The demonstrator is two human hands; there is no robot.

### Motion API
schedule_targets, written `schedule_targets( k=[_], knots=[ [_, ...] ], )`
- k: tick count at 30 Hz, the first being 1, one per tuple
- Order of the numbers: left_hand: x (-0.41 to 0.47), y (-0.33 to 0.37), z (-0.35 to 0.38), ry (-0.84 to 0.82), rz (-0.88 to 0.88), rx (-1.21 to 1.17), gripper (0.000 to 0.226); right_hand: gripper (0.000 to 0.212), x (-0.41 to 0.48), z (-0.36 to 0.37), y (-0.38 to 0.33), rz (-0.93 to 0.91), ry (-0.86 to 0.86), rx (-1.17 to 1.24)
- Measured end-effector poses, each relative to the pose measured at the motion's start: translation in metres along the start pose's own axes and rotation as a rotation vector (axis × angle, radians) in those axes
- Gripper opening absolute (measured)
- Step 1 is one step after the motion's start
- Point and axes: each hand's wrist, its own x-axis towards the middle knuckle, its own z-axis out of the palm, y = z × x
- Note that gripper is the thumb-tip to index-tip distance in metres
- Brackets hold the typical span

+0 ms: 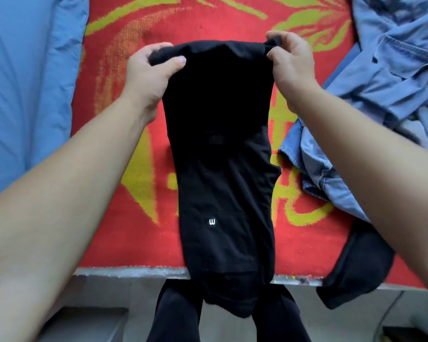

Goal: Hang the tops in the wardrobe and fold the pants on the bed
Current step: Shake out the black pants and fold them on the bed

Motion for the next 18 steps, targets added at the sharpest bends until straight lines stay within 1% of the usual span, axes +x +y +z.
schedule_targets(
  k=[1, 3, 5, 7, 9, 11, 12, 13, 15, 16, 18],
  knots=[
    [-0.022, -0.002, -0.002, 0.031, 0.070, 0.062, 0.041, 0.039, -0.021, -0.005, 0.003, -0.077, 0.024, -0.019],
    [-0.073, -0.016, -0.008, 0.093, 0.231, 0.260, 0.041, 0.036, -0.071, -0.015, 0.021, -0.244, 0.033, -0.133],
    [-0.126, -0.046, -0.013, 0.071, 0.329, 0.497, 0.043, 0.037, -0.122, -0.026, 0.053, -0.358, -0.043, -0.299],
    [-0.175, -0.090, -0.017, -0.041, 0.400, 0.748, 0.045, 0.042, -0.166, -0.036, 0.097, -0.469, -0.199, -0.533],
    [-0.213, -0.137, -0.019, -0.202, 0.439, 0.981, 0.043, 0.046, -0.197, -0.042, 0.140, -0.543, -0.409, -0.773],
    [-0.237, -0.173, -0.021, -0.375, 0.373, 1.104, 0.042, 0.052, -0.219, -0.043, 0.168, -0.493, -0.653, -0.932],
    [-0.243, -0.184, -0.022, -0.425, 0.343, 1.136, 0.042, 0.056, -0.226, -0.041, 0.177, -0.457, -0.726, -0.975],
    [-0.245, -0.189, -0.022, -0.441, 0.325, 1.157, 0.041, 0.059, -0.230, -0.040, 0.182, -0.417, -0.750, -0.986],
    [-0.241, -0.186, -0.020, -0.427, 0.335, 1.178, 0.030, 0.053, -0.233, -0.038, 0.182, -0.342, -0.710, -0.970],
    [-0.236, -0.180, -0.018, -0.414, 0.367, 1.180, 0.027, 0.045, -0.232, -0.037, 0.178, -0.336, -0.658, -0.977],
    [-0.227, -0.167, -0.015, -0.342, 0.486, 1.187, 0.030, 0.028, -0.229, -0.034, 0.168, -0.440, -0.471, -0.946]
  ],
)
